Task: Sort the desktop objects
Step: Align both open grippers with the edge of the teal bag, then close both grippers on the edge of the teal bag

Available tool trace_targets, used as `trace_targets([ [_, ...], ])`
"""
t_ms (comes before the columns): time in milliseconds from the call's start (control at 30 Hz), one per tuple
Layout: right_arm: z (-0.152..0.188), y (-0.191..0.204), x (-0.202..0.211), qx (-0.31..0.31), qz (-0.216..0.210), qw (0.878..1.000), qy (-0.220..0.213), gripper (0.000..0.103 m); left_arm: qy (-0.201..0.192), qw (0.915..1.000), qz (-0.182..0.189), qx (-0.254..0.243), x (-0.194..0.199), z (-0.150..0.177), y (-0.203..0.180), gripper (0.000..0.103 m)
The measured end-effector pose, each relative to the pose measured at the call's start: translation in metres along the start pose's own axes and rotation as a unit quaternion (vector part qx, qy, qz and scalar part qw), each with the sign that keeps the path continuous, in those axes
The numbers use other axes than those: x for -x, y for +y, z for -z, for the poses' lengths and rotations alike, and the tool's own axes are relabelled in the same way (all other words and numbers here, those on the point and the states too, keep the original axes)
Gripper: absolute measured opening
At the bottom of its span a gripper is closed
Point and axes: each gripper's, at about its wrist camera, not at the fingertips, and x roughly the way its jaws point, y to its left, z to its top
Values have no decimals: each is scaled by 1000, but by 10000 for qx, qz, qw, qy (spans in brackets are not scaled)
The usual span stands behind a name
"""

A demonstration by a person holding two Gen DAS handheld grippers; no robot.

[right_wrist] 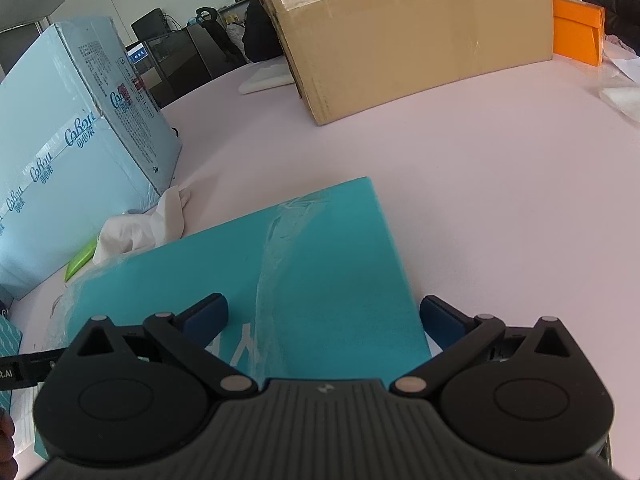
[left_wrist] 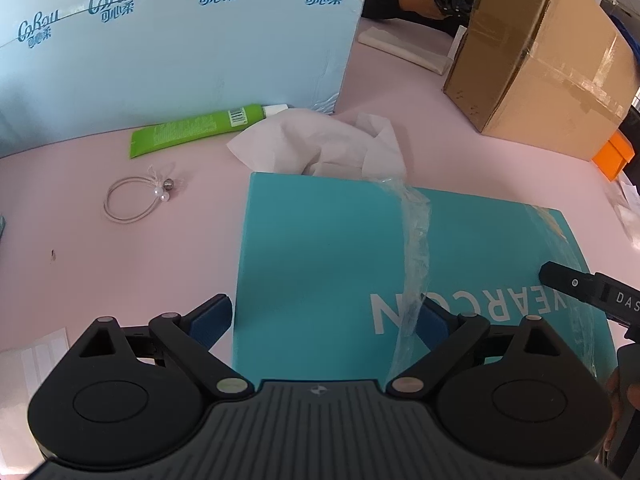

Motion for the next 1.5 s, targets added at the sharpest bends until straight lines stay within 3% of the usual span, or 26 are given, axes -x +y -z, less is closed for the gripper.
trace_targets([
  [867,2,-5,0,71,-130,9999,-50,103,0,9994,44,331,-1,2,11,95],
  [1200,3,-9,0,102,-252,9996,-69,103,-49,9988,233,426,2,4,16,83],
  [1333,2,-8,2,144,-222,9997,-1,103,-93,9982,284,514,5,5,20,73],
  [1400,3,-8,5,23,-193,9998,-71,99,-103,9978,326,576,6,6,25,70],
  [1500,3,-15,9,-262,-221,9993,-167,82,-146,9978,235,601,9,6,28,68],
])
